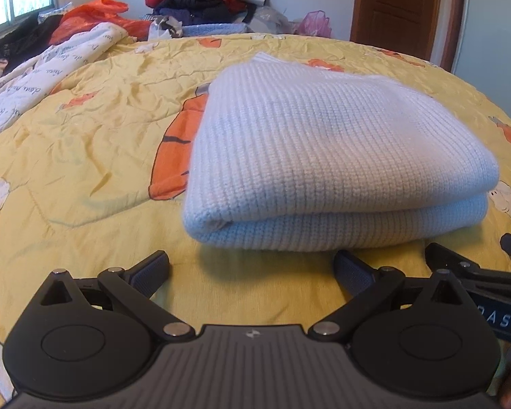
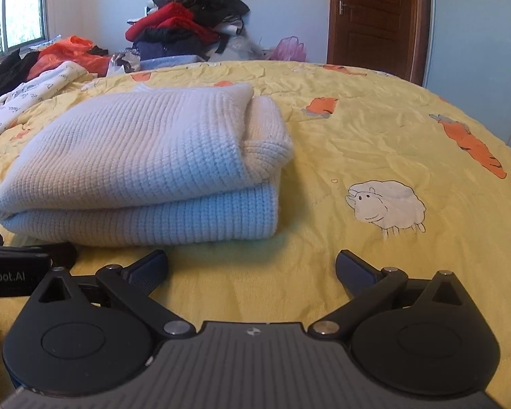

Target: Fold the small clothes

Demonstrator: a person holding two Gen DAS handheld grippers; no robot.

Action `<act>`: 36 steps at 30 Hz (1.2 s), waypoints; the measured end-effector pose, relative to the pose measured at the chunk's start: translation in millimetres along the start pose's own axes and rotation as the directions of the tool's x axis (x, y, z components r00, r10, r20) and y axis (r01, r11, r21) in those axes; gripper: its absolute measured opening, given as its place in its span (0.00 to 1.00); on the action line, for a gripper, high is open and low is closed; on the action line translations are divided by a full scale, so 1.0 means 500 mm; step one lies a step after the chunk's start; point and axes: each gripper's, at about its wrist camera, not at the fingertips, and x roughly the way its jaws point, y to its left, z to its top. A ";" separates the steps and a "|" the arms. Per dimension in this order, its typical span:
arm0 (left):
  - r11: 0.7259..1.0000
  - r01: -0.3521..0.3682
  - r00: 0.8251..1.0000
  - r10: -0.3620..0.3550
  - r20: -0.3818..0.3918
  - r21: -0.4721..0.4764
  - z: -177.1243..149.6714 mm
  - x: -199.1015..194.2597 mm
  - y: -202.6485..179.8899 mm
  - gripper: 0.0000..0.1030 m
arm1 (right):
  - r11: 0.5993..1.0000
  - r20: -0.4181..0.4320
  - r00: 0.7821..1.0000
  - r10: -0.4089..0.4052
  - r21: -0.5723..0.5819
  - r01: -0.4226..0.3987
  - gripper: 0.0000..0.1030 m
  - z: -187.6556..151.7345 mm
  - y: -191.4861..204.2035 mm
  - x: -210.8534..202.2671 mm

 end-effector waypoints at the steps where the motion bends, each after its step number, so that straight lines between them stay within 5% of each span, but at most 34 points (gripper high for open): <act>1: 1.000 -0.002 1.000 0.002 0.002 -0.003 -0.002 -0.001 0.000 1.00 | 1.000 0.008 1.000 0.002 0.001 -0.002 1.00 -0.003 0.000 -0.001; 6: 1.000 -0.007 1.000 0.007 -0.006 -0.005 -0.003 -0.001 -0.001 1.00 | 0.999 0.011 1.000 0.022 -0.027 -0.022 1.00 -0.015 0.001 -0.015; 16: 1.000 0.001 0.998 -0.001 -0.056 0.002 0.005 -0.006 0.000 1.00 | 0.999 -0.186 0.982 0.021 -0.027 -0.027 1.00 0.049 0.006 0.014; 36: 1.000 -0.007 0.997 0.007 -0.073 -0.001 0.009 -0.005 0.003 1.00 | 1.000 -0.145 0.989 0.004 -0.009 -0.006 1.00 0.032 0.005 0.002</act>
